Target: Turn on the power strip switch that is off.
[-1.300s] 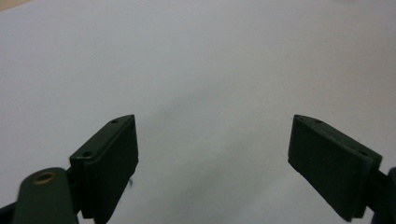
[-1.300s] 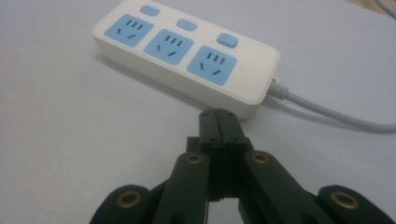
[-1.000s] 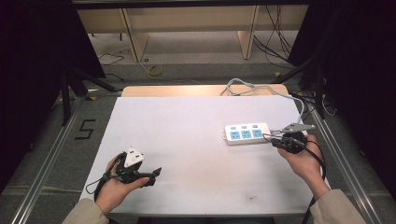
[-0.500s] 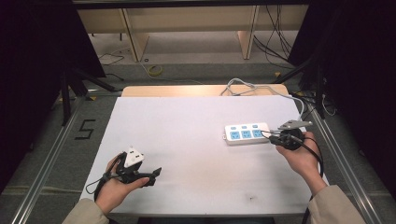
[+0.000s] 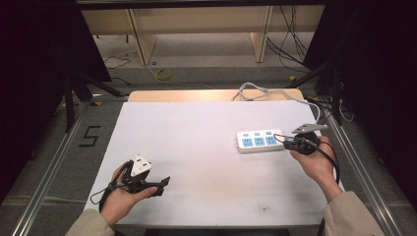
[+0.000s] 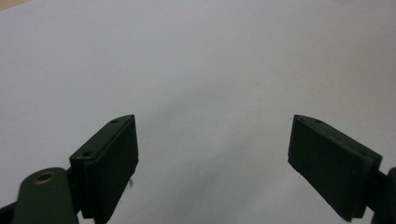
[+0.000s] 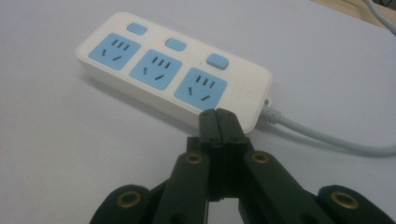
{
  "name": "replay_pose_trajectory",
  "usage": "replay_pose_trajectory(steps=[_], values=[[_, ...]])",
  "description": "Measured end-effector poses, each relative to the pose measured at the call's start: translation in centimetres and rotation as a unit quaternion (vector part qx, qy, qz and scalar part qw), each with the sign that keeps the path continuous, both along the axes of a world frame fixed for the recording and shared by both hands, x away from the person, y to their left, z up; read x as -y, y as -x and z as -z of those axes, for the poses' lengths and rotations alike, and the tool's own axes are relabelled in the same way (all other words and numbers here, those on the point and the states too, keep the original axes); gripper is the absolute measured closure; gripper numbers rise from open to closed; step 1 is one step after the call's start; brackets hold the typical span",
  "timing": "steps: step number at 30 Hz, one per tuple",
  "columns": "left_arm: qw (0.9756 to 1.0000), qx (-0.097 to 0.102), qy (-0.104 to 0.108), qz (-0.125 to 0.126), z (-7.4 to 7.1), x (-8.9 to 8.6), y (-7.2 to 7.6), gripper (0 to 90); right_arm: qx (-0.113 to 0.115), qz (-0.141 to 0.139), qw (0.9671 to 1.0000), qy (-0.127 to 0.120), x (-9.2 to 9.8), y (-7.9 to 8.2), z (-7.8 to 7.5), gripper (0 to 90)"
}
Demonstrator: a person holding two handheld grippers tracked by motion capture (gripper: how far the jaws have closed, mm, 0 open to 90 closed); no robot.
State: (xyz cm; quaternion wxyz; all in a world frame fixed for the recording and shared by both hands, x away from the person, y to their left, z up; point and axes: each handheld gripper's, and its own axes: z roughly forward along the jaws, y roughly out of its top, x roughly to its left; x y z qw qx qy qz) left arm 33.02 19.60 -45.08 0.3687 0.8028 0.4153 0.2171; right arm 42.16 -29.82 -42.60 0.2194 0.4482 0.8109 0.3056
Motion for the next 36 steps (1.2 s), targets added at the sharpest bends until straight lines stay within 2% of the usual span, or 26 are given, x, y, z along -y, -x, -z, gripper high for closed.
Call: replay_pose_trajectory(steps=[36], values=[[1.0000,-0.001,0.000,0.001,0.0,0.0,0.0,15.8,-0.002,0.001,0.9999,0.010,-1.0,-2.6,-0.1,90.0]])
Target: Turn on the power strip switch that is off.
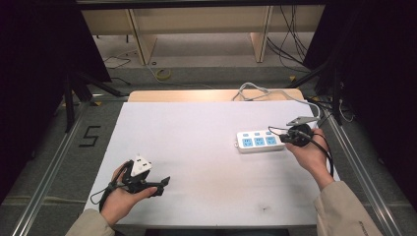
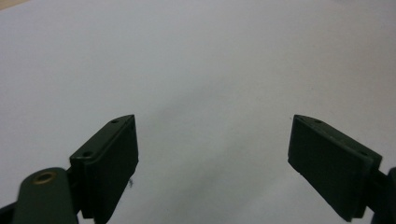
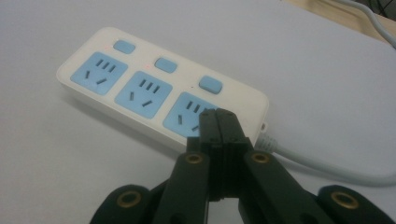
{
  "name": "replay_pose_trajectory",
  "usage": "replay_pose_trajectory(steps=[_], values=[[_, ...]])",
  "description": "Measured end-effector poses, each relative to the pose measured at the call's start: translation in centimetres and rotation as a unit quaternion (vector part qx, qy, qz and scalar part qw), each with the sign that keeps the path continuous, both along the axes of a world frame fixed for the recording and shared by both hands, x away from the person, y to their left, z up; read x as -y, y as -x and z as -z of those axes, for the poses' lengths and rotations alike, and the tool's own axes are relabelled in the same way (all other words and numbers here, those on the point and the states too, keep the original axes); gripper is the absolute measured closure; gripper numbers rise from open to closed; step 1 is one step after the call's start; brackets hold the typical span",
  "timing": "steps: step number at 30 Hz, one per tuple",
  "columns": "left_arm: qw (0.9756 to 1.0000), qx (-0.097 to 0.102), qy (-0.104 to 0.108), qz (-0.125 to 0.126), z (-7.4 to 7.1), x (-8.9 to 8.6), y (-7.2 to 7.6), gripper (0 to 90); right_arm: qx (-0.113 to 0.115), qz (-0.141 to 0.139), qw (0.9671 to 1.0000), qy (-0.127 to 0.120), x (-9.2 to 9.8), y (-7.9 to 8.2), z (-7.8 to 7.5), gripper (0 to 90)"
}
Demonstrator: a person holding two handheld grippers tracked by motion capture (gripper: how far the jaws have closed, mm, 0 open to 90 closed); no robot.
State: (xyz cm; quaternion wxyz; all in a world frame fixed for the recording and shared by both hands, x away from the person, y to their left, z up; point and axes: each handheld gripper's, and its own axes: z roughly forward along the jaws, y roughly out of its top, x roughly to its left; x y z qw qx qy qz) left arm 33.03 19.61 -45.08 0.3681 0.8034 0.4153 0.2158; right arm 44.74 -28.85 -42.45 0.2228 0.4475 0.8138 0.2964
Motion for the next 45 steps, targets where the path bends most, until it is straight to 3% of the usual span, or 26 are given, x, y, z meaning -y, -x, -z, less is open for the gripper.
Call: replay_pose_trajectory(steps=[45], values=[[1.0000,0.000,0.003,0.000,0.0,0.0,0.0,15.9,-0.013,0.003,0.9999,0.006,-1.2,-3.3,-0.1,90.0]])
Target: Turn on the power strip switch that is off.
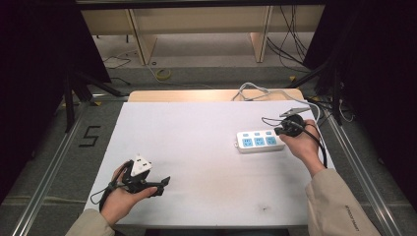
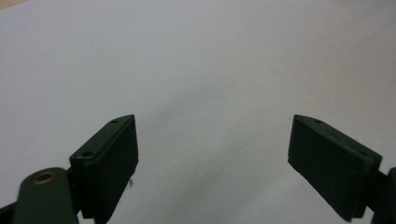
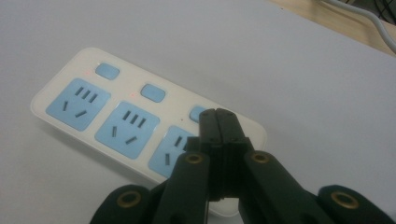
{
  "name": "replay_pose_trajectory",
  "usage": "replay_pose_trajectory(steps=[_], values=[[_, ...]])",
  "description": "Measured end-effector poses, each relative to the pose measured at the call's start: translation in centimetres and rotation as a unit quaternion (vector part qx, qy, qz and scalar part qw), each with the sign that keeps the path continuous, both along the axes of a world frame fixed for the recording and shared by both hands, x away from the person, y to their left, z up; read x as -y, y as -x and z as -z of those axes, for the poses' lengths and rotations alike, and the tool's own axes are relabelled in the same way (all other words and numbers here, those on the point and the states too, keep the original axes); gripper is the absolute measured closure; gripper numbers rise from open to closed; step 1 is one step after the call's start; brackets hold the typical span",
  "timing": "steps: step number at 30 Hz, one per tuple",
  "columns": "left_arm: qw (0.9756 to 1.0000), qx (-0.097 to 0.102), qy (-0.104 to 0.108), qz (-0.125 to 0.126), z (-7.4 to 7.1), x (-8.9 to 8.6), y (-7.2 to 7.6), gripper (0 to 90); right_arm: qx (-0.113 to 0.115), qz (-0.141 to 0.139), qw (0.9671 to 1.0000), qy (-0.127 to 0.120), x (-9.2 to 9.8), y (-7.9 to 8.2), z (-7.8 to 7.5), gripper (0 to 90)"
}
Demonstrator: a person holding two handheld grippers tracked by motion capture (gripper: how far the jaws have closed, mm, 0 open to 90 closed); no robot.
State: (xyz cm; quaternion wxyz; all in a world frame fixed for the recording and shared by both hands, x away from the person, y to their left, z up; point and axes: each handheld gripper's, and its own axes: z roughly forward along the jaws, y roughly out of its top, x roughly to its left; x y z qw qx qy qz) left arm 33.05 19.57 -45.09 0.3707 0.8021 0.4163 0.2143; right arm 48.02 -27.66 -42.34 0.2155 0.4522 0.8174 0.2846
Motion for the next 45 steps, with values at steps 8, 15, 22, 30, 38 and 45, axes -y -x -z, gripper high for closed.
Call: replay_pose_trajectory(steps=[8,15,22,30,38,45], values=[[1.0000,0.000,0.000,0.000,0.0,0.0,0.0,15.9,-0.003,0.004,1.0000,0.000,0.1,-0.6,-0.1,90.0],[1.0000,0.000,0.000,0.000,0.0,0.0,0.0,15.9,-0.007,0.006,1.0000,0.003,0.1,-1.0,0.0,90.0],[1.0000,-0.001,-0.001,0.001,0.0,0.0,0.0,15.9,-0.009,0.007,0.9999,0.001,0.0,-1.4,0.0,90.0],[1.0000,-0.001,0.001,0.001,0.0,0.0,0.0,15.9,-0.013,0.007,0.9999,0.002,-0.2,-1.9,0.3,90.0],[1.0000,0.000,-0.001,0.002,0.0,0.0,0.0,15.8,-0.016,0.003,0.9999,0.005,-0.4,-2.2,0.5,90.0],[1.0000,-0.001,-0.001,0.002,0.0,0.0,0.0,15.9,-0.020,0.003,0.9998,0.003,-0.7,-2.5,0.7,90.0]])
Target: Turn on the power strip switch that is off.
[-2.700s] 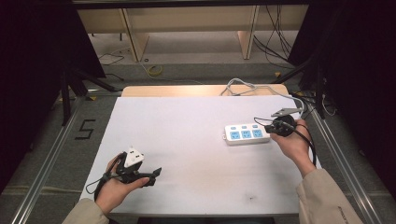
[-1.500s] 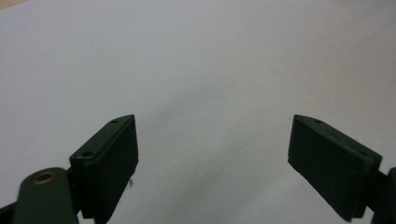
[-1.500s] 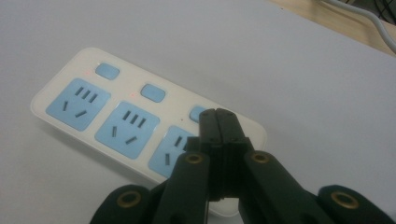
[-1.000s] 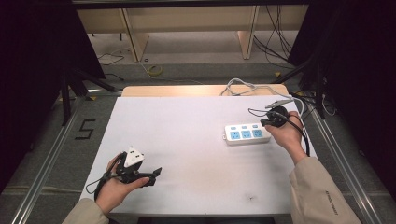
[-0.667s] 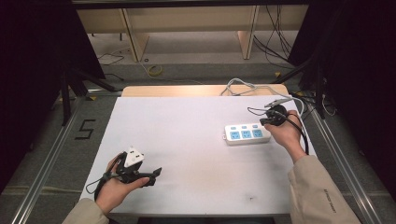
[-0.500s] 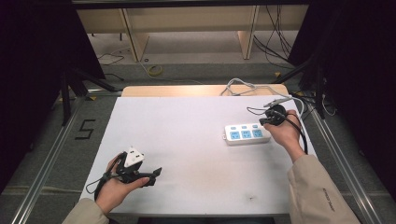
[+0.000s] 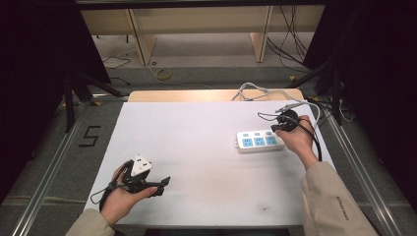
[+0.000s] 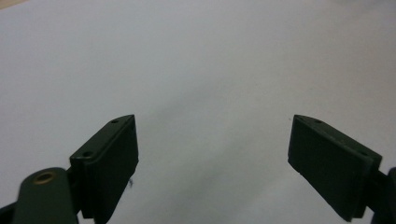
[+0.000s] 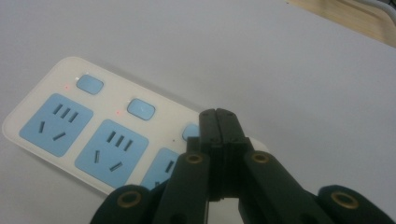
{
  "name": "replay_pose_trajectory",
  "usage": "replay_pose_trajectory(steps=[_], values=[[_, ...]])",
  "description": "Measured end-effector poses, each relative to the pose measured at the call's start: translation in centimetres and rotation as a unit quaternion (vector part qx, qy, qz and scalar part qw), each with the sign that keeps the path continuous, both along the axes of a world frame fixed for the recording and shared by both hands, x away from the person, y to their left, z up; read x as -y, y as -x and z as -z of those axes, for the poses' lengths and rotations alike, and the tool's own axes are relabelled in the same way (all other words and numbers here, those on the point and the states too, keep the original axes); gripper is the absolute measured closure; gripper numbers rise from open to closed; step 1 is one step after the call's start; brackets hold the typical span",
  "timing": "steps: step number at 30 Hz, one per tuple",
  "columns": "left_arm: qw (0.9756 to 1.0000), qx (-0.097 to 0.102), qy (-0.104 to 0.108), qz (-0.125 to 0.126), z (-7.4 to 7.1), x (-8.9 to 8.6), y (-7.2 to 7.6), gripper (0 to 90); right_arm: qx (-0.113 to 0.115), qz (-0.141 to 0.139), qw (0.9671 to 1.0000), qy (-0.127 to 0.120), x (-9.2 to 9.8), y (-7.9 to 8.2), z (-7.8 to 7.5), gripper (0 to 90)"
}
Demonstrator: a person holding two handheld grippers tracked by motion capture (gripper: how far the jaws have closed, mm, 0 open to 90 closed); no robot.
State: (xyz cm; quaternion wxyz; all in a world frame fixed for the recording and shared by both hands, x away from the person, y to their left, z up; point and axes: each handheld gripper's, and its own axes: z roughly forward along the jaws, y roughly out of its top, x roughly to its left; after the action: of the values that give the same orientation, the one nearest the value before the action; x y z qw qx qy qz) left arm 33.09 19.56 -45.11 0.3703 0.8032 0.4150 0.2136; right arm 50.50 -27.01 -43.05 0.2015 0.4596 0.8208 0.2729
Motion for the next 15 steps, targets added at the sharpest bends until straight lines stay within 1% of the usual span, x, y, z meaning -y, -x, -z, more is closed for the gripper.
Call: replay_pose_trajectory(steps=[15], values=[[1.0000,0.000,0.000,0.000,0.00,0.02,0.00,15.9,-0.006,0.001,1.0000,0.002,-0.41,-0.42,0.27,90.0]])
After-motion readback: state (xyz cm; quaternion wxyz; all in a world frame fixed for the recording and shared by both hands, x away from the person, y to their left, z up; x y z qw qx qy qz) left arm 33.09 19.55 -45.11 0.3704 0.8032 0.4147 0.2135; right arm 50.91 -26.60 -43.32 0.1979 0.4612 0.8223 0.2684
